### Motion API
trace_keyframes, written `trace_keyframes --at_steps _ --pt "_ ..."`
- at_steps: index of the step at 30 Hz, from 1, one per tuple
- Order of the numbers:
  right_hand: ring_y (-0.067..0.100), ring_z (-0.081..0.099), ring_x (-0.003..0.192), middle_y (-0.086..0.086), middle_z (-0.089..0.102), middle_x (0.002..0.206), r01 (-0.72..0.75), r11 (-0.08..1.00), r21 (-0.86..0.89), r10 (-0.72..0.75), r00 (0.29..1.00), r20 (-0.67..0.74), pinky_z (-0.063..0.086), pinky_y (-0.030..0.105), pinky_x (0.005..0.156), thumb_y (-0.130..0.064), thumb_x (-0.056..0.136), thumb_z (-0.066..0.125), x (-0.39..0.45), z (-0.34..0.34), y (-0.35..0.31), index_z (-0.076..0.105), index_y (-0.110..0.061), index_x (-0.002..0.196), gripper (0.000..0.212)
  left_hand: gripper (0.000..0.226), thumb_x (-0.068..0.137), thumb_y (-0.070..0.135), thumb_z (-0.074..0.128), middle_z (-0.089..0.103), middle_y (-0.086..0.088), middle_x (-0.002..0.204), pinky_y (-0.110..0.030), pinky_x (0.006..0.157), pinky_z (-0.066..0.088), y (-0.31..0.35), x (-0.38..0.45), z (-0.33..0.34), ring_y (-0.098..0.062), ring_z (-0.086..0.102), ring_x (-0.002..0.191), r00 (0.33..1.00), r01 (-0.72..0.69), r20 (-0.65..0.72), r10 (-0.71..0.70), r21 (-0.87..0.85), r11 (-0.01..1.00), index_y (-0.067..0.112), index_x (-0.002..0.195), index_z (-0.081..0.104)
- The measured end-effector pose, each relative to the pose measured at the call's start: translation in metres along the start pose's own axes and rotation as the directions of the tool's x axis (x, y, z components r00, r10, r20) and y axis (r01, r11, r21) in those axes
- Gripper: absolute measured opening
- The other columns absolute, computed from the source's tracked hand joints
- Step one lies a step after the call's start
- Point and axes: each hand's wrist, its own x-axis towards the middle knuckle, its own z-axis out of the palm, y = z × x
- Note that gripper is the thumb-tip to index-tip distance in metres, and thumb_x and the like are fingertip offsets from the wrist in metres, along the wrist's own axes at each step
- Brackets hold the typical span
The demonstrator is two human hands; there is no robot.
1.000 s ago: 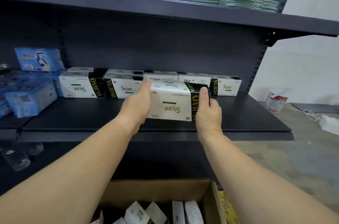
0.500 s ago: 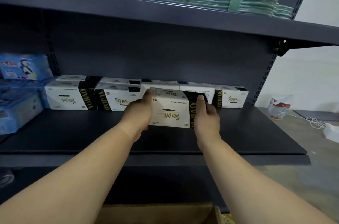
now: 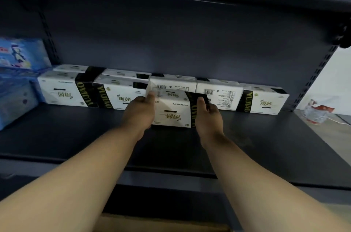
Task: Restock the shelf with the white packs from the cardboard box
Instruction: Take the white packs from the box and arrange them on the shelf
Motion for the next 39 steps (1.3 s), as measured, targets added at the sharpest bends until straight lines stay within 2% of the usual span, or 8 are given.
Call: trace_keyframes --at_steps 4,10,16,19,24,28,32,39 --pt "0.027 0.058 0.111 0.008 0.058 0.127 0.005 1.000 0.001 -0.005 1.000 0.014 0.049 0.045 0.096 -0.056 0.092 0.047 0.015 0.012 0.000 0.057 -0.022 0.131 0.053 0.046 0.096 0.059 0.042 0.066 -0.007 0.095 -0.047 0.081 0.059 -0.003 0.014 0.001 -0.029 0.065 0.091 1.000 0.014 -0.010 -0.014 -0.024 1.000 0.016 0.099 0.059" --pt "0.022 0.059 0.102 0.004 0.063 0.116 0.007 1.000 0.020 -0.008 1.000 0.021 0.045 0.034 0.082 -0.048 0.097 0.048 0.032 0.023 -0.004 0.061 -0.018 0.123 0.042 0.036 0.096 0.054 0.046 0.064 -0.007 0.095 -0.047 0.086 0.056 -0.004 0.037 0.003 -0.033 0.065 0.092 0.998 0.026 -0.047 -0.028 -0.045 0.999 0.022 0.080 0.051" --pt "0.016 0.053 0.090 -0.001 0.057 0.107 0.002 0.999 0.049 -0.002 1.000 0.014 0.039 0.031 0.079 -0.045 0.099 0.048 0.041 0.028 -0.008 0.059 -0.018 0.127 0.041 0.043 0.093 0.058 0.049 0.065 -0.012 0.105 -0.047 0.088 0.055 -0.005 0.051 0.007 -0.032 0.064 0.096 0.997 0.042 -0.063 -0.046 -0.054 0.998 0.017 0.102 0.056" --pt "0.014 0.053 0.088 0.000 0.058 0.110 -0.007 0.999 0.053 0.006 1.000 0.013 0.038 0.030 0.076 -0.045 0.098 0.049 0.043 0.030 -0.009 0.058 -0.018 0.128 0.041 0.044 0.093 0.055 0.051 0.066 -0.012 0.104 -0.046 0.087 0.056 -0.003 0.056 0.009 -0.031 0.065 0.094 0.995 0.062 -0.074 -0.067 -0.058 0.996 0.013 0.104 0.059" --pt "0.019 0.056 0.099 0.004 0.058 0.123 -0.034 0.998 0.050 0.033 0.999 0.016 0.039 0.029 0.071 -0.048 0.097 0.049 0.042 0.032 -0.012 0.055 -0.018 0.129 0.044 0.035 0.097 0.048 0.049 0.066 -0.010 0.096 -0.044 0.085 0.057 0.000 0.056 0.010 -0.029 0.065 0.091 0.992 0.083 -0.086 -0.089 -0.071 0.994 0.020 0.077 0.054" --pt "0.020 0.056 0.092 0.008 0.060 0.119 -0.057 0.997 0.048 0.055 0.998 0.032 0.038 0.027 0.062 -0.050 0.097 0.048 0.039 0.032 -0.014 0.056 -0.015 0.126 0.046 0.036 0.099 0.048 0.044 0.066 -0.011 0.101 -0.045 0.082 0.059 0.005 0.048 0.003 -0.029 0.065 0.092 0.991 0.127 -0.033 -0.131 -0.109 0.986 0.017 0.088 0.059" --pt "0.029 0.058 0.108 0.010 0.058 0.124 -0.054 0.998 0.011 0.054 0.998 0.018 0.050 0.040 0.085 -0.056 0.093 0.046 0.030 0.035 -0.020 0.053 -0.016 0.127 0.053 0.043 0.098 0.052 0.044 0.065 -0.011 0.099 -0.042 0.082 0.059 0.011 0.034 -0.003 -0.030 0.066 0.093 0.988 0.156 0.037 -0.152 -0.140 0.978 0.012 0.100 0.059" --pt "0.029 0.047 0.129 0.006 0.050 0.141 -0.020 1.000 0.023 0.020 1.000 0.008 0.040 0.051 0.107 -0.062 0.089 0.047 0.002 0.022 -0.030 0.039 -0.017 0.146 0.073 0.045 0.098 0.056 0.040 0.059 -0.007 0.085 -0.041 0.084 0.055 0.016 0.002 -0.011 -0.027 0.061 0.086 0.990 0.135 0.054 -0.128 -0.139 0.981 0.014 0.088 0.055"
